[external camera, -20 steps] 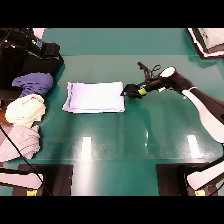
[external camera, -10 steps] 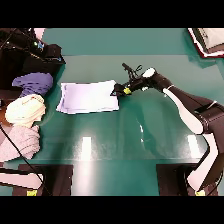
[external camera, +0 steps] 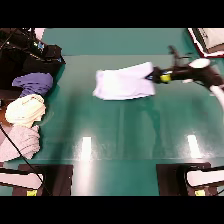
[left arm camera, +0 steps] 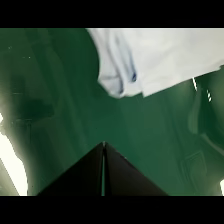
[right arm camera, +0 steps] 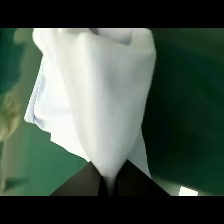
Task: Fold the shirts.
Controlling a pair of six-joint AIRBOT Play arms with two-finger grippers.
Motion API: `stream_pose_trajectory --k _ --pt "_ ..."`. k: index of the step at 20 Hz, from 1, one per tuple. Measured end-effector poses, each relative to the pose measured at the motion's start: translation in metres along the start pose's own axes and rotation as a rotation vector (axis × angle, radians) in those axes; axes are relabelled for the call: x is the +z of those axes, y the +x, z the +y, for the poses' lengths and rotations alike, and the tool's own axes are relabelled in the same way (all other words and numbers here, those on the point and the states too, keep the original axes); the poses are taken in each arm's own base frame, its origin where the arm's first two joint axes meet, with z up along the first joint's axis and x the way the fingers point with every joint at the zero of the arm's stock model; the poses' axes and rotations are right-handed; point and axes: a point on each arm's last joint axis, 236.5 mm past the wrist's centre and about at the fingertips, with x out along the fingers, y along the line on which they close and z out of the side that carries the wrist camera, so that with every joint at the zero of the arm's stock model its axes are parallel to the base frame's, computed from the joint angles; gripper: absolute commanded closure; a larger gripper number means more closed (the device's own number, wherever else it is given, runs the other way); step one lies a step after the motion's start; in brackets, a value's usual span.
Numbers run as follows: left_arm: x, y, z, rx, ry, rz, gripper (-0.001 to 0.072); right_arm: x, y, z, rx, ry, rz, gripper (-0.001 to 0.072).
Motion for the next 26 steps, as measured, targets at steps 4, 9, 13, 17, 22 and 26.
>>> stream_pose_trajectory --k 4,9,13,17,22,26 --pt "0.0 0.0 0.0 0.0 0.001 -0.002 0.0684 0.02 -0.11 -0.088 -0.164 0.15 -0.244 0.0698" --pt "0.002 0.0 0.0 0.001 0.001 -0.006 0.0684 -0.005 -0.226 -0.181 -0.355 0.38 -0.535 0.0697" --pt "0.002 0.0 0.0 0.001 0.001 -0.008 0.0684 -0.042 -0.278 -0.223 -0.442 0.525 -0.659 0.0698" --pt "0.002 0.0 0.0 0.001 0.001 -0.009 0.0683 -0.074 -0.302 -0.24 -0.536 0.593 -0.665 0.0674" --pt "0.002 0.0 0.0 0.001 0.003 -0.009 0.0684 -0.113 -0.334 -0.247 -0.752 0.535 -0.47 0.0209" --pt "0.002 0.0 0.0 0.001 0.009 -0.009 0.0683 -0.119 -0.363 -0.234 -0.853 0.499 -0.381 0.0211"
